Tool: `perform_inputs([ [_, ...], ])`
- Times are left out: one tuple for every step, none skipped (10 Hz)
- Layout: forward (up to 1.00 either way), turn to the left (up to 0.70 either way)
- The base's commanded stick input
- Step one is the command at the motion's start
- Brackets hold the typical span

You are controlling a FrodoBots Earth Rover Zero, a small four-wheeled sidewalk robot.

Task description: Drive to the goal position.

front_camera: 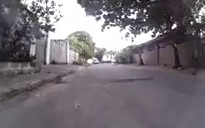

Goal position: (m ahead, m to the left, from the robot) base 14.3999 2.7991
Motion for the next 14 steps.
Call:
perform_inputs([
  [1.0,0.0],
  [1.0,0.0],
  [1.0,0.0],
  [1.0,0.0],
  [1.0,0.0],
  [1.0,0.0],
  [1.0,0.0],
  [1.0,0.0],
  [1.0,0.0],
  [1.0,0.0],
  [1.0,0.0],
  [1.0,0.0],
  [1.0,0.0],
  [1.0,0.0],
])
